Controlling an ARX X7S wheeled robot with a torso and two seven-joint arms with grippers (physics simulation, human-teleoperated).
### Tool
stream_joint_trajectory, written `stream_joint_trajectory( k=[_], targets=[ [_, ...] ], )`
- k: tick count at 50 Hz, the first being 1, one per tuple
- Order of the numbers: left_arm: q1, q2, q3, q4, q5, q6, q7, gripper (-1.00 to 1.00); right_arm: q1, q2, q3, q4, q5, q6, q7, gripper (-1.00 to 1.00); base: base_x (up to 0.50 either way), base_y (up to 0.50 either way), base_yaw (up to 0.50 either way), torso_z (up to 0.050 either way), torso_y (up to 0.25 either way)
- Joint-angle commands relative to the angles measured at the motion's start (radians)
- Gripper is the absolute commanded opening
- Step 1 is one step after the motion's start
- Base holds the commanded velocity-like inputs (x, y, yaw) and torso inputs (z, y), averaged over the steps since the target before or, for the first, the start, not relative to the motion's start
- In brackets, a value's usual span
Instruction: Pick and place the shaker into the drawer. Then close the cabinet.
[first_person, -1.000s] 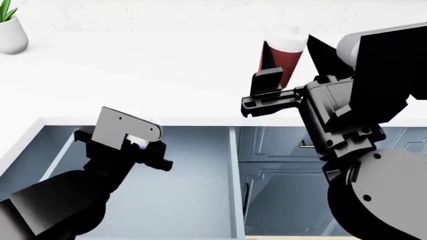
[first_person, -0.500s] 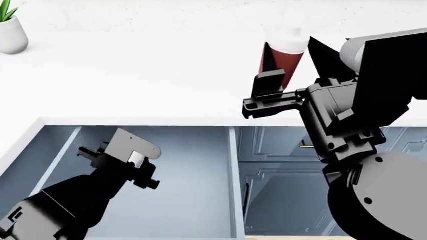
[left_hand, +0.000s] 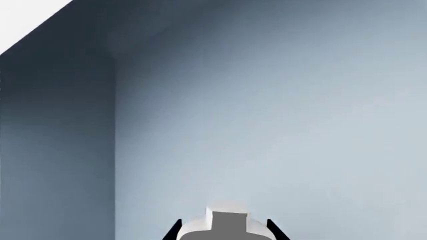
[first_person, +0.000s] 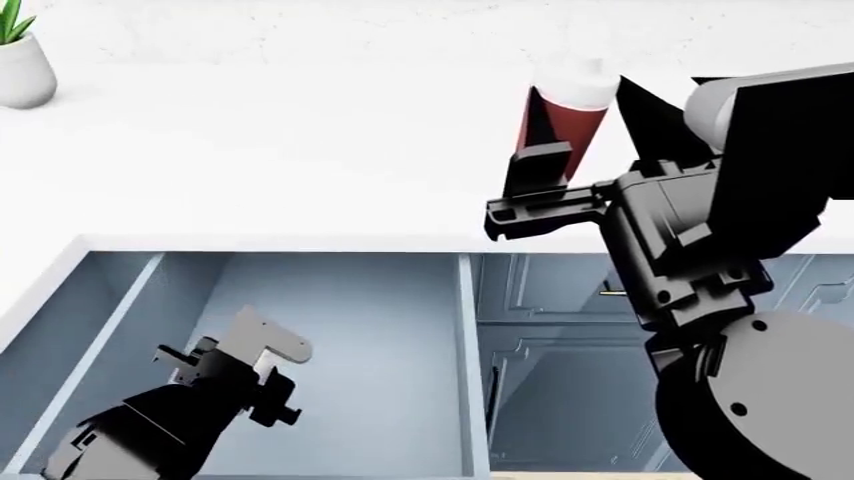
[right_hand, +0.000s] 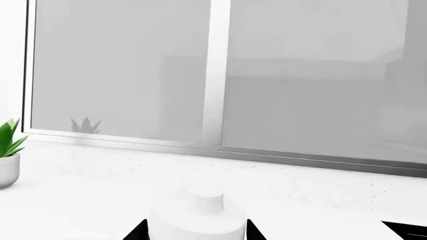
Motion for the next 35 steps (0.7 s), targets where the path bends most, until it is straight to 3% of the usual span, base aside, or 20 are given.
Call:
stream_joint_trajectory(
  k=[1, 16, 28, 35],
  targets=[
    [0.012, -0.002, -0.014, -0.032, -0.006, 0.005, -0.012, 1.00, 0.022, 0.001, -0.010, 0.008, 0.007, 0.012, 0.007, -1.00, 0.00, 0.00, 0.00, 0.000, 0.000],
    [-0.156, -0.115, -0.335, 0.540, -0.325, -0.207, -0.171, 1.00, 0.054, -0.004, -0.027, 0.066, 0.096, 0.045, 0.010, -1.00, 0.00, 0.00, 0.00, 0.000, 0.000],
    [-0.318, -0.148, -0.558, 0.705, -0.543, -0.319, -0.314, 1.00, 0.273, 0.071, -0.091, 0.329, 0.391, 0.228, 0.031, -1.00, 0.00, 0.00, 0.00, 0.000, 0.000],
    [-0.332, -0.156, -0.640, 0.781, -0.622, -0.317, -0.369, 1.00, 0.366, 0.054, -0.219, 0.459, 0.325, 0.295, -0.166, -1.00, 0.00, 0.00, 0.00, 0.000, 0.000]
  ],
)
